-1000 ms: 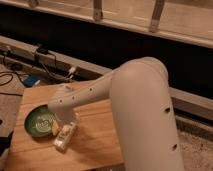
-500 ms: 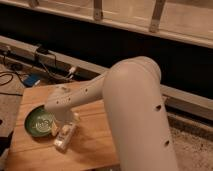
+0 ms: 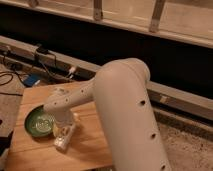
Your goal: Place the bottle in the ceramic bowl
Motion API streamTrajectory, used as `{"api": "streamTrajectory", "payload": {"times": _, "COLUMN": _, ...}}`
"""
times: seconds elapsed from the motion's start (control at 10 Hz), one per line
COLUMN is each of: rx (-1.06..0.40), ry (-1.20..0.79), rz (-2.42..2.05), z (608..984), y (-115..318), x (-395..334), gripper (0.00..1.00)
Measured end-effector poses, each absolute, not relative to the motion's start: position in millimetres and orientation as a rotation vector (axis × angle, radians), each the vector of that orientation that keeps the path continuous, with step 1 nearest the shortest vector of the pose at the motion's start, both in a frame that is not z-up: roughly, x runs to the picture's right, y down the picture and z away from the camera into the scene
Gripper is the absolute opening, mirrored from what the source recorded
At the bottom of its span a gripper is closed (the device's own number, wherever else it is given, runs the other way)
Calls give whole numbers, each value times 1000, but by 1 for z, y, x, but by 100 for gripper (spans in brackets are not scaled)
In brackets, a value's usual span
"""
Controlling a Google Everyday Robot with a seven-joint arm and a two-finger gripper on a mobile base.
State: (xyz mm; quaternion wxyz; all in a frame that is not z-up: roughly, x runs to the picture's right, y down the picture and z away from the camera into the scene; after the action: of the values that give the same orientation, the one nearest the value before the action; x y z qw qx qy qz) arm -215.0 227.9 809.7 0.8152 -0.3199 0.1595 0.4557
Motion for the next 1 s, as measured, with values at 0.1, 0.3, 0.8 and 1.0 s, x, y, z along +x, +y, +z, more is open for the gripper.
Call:
{"api": "streamTrajectory", "payload": {"times": 0.1, "rx": -683, "ry": 345, "rz": 966, "z": 811, "y": 230, "x": -214, "gripper": 75}}
{"api": "streamTrajectory", "payload": {"times": 0.3, "rx": -678, "ry": 335, "rz": 961, "z": 811, "y": 228, "x": -213, "gripper": 55}}
{"api": "streamTrajectory", "payload": {"times": 0.8, "rx": -669, "ry": 309, "rz": 994, "z": 808, "y": 216, "x": -207, "gripper": 4}}
{"api": "streamTrajectory", "payload": {"times": 1.0, "rx": -655, "ry": 284, "rz": 1023, "z": 807, "y": 200, "x": -202, "gripper": 0}}
